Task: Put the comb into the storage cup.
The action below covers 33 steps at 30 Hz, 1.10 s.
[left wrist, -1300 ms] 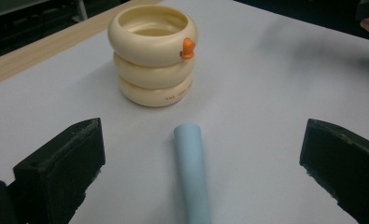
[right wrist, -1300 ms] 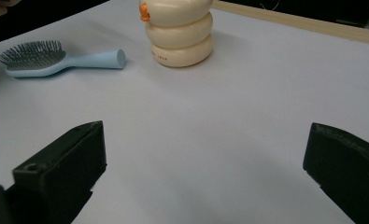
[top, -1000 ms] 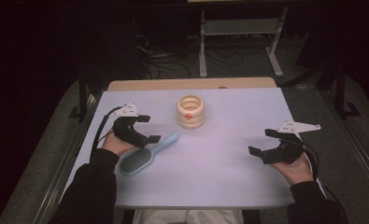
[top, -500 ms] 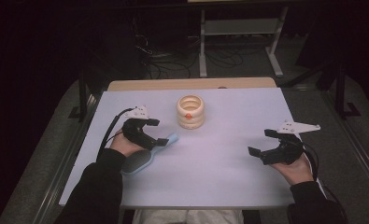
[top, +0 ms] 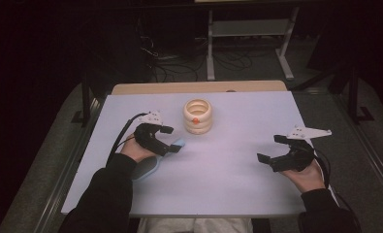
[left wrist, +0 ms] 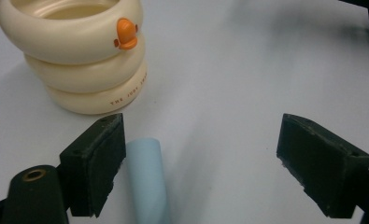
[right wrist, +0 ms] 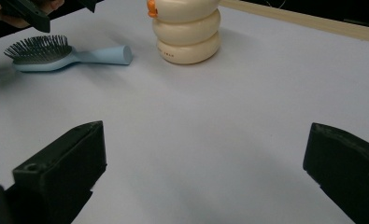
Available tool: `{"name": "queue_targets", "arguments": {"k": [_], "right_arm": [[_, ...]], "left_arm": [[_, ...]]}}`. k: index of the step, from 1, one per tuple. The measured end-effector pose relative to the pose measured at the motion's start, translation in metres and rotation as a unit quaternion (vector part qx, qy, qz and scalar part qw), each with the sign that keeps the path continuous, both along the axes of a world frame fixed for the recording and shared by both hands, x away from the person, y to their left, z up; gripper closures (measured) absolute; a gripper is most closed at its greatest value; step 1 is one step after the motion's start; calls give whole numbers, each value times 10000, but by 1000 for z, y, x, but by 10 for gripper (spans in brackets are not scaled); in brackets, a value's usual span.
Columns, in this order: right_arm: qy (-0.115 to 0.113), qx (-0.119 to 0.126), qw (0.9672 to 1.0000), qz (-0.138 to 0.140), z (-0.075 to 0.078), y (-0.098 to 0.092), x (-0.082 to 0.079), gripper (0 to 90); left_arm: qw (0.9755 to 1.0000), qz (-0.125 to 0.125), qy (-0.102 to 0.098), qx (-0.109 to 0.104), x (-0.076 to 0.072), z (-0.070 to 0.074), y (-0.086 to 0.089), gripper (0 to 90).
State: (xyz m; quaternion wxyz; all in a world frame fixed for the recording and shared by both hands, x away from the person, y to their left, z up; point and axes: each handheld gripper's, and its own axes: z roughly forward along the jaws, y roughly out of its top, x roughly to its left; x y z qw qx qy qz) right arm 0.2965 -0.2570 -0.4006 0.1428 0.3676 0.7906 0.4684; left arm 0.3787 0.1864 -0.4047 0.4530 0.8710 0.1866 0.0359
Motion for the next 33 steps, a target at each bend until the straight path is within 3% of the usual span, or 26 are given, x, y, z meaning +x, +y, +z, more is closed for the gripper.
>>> {"name": "queue_targets", "arguments": {"k": [8, 22, 30, 33], "right_arm": [[10, -11, 10000, 9, 0, 0, 0, 0], [36, -19, 10000, 30, 0, 1, 0, 0], [31, -85, 9999, 92, -1, 2, -1, 0], [50, -95, 9999, 113, -1, 2, 0, 0]], "left_arm": [[9999, -109, 26, 104, 2, -1, -9, 222], [9978, -420, 79, 503, 5, -9, -26, 391], [9953, -423, 169, 849, 9, -18, -27, 639], [9934, -423, 31, 1069, 9, -20, -29, 743]]}}
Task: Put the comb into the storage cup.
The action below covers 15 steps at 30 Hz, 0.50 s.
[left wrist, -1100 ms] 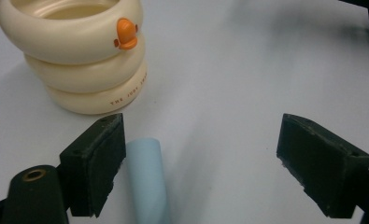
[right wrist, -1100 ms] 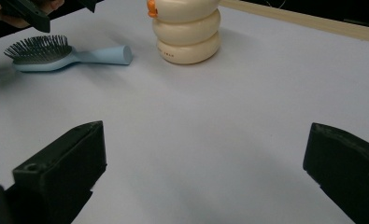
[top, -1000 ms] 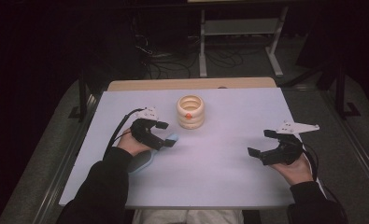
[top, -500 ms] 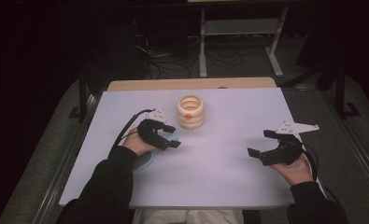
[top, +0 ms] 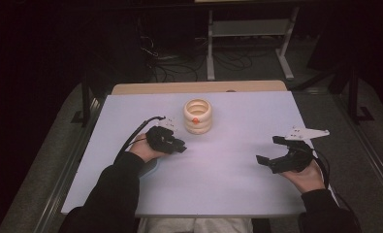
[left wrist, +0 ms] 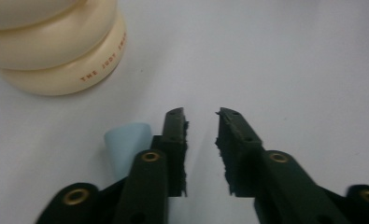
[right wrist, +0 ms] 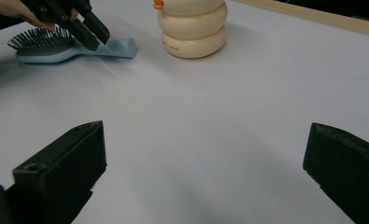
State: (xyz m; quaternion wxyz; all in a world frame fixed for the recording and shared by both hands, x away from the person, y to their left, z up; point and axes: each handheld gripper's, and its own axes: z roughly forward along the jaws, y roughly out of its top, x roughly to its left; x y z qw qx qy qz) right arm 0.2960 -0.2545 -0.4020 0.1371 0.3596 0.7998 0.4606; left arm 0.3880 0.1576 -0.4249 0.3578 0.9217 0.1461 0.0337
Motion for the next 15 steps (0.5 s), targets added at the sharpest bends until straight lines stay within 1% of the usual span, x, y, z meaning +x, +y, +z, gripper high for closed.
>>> {"name": "queue_targets", "arguments": {"k": [1, 2, 3, 4, 7, 10, 15], "right_arm": [[5, 1, 10000, 1, 0, 0, 0, 0], [5, 5, 10000, 2, 0, 0, 0, 0], [2, 9, 10000, 9, 0, 0, 0, 0], [7, 10, 10000, 11, 0, 0, 0, 0], [18, 5, 10000, 21, 0, 0, 0, 0], [23, 5, 10000, 25, 0, 0, 0, 0], [28, 2, 10000, 27, 0, 0, -1, 0]], "left_arm": [[10000, 2, -39, 60, 0, -1, -1, 799], [9998, 2, -40, 170, 1, -2, -2, 844], [9997, -11, -39, 227, 1, -3, -3, 881], [9995, -38, -24, 307, 2, -4, -3, 898], [9992, -91, 52, 397, 3, -7, -6, 900], [9989, -131, 113, 433, 5, -8, -8, 900], [9984, -198, 62, 532, 6, -9, -11, 900]]}}
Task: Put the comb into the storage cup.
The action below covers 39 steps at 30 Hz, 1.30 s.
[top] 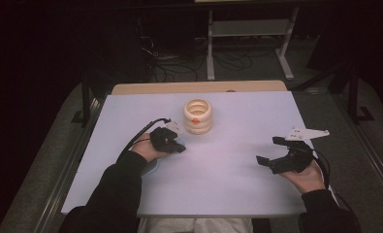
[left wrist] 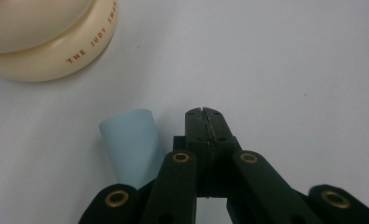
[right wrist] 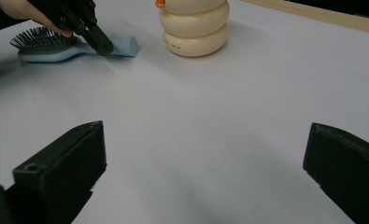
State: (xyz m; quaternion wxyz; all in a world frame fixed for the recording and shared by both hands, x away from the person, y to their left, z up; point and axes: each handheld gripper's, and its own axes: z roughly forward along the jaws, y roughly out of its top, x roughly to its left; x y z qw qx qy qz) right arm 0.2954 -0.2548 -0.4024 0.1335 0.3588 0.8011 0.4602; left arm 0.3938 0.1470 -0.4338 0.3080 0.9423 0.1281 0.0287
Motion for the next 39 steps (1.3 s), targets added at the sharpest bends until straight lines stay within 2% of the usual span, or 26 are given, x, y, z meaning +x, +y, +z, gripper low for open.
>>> {"name": "queue_targets", "arguments": {"k": [2, 9, 16, 20, 24, 39], "right_arm": [[6, -3, 10000, 0, 0, 0, 0, 0], [-7, 20, 10000, -20, 0, -1, -1, 0], [-10, 35, 10000, -24, 0, -1, -1, 0], [-3, 47, 10000, -23, 0, -1, -1, 0], [2, 47, 10000, -21, 0, -1, -1, 0], [41, 27, 10000, 4, -1, 0, 0, 0]], "left_arm": [[10000, -28, -5, 64, 1, 0, -1, 900], [10000, 4, -1, 91, 5, -1, -1, 900], [9996, 101, 62, 272, 12, -5, 5, 900], [9993, 193, 12, 317, 15, -3, 9, 900], [9988, 353, -53, 320, 20, -2, 17, 900], [9969, 774, -39, 170, 27, 3, 49, 900]]}}
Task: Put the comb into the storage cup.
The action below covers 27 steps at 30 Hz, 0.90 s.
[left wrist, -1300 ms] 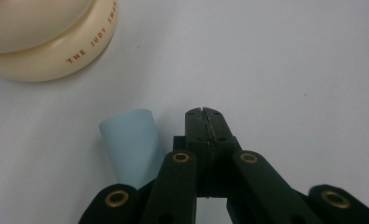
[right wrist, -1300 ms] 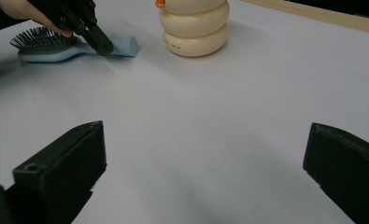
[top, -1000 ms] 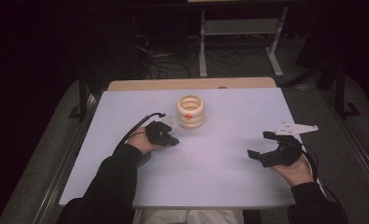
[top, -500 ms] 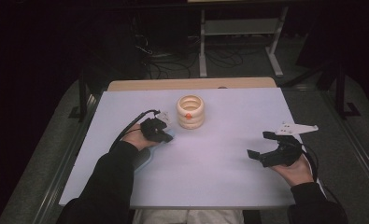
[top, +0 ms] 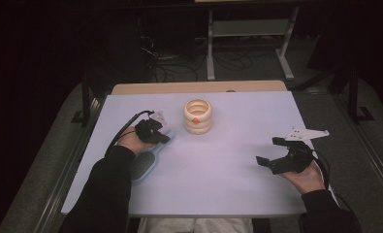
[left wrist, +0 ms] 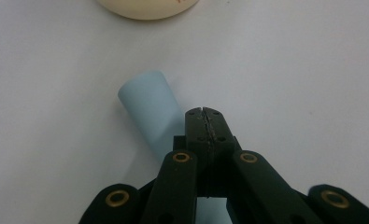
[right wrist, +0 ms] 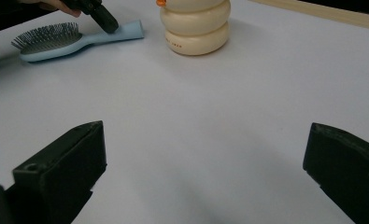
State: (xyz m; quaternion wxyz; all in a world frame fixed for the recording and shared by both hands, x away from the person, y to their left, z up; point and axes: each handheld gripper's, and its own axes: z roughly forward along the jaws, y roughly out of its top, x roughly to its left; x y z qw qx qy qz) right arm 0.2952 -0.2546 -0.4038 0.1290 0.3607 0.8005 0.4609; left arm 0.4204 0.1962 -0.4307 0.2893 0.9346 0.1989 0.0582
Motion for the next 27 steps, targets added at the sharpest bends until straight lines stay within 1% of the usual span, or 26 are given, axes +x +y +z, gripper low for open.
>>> {"name": "queue_targets", "arguments": {"k": [3, 4, 6, 8, 10, 12, 15, 16, 20, 23, 27], "right_arm": [[14, 0, 10000, 8, 0, 0, 0, 0], [14, -2, 10000, 13, 0, 0, 0, 0], [19, -1, 10000, 14, 0, 0, 0, 0], [33, -12, 10000, 14, -1, 0, 1, 0], [33, -24, 10000, 10, -1, 1, 1, 0], [33, -19, 10000, 0, -1, 1, 1, 0], [45, -29, 10000, -6, -1, 1, 1, 0], [44, -29, 10000, -5, -1, 1, 1, 0], [47, -29, 10000, -4, -1, 1, 1, 0], [46, -30, 10000, 8, -1, 1, 1, 0], [42, -24, 10000, 11, -1, 1, 0, 0]], "left_arm": [[9999, 70, -44, -56, 0, 1, 8, 900], [9999, 145, -67, -58, -1, 1, 11, 900], [9997, 202, -58, 105, 1, 0, 18, 900], [9994, 298, -16, 157, 1, -5, 27, 900], [9992, 389, -5, 26, 1, -7, 34, 900], [9991, 412, -21, -74, 0, -7, 38, 900], [9992, 354, -91, -154, -1, -3, 37, 900], [9991, 326, -133, -216, -1, -1, 36, 900], [9990, 216, -173, -352, -2, 4, 30, 900], [9992, 170, -181, -322, -1, 4, 25, 900], [9991, 147, -176, -358, 0, 4, 21, 900]]}}
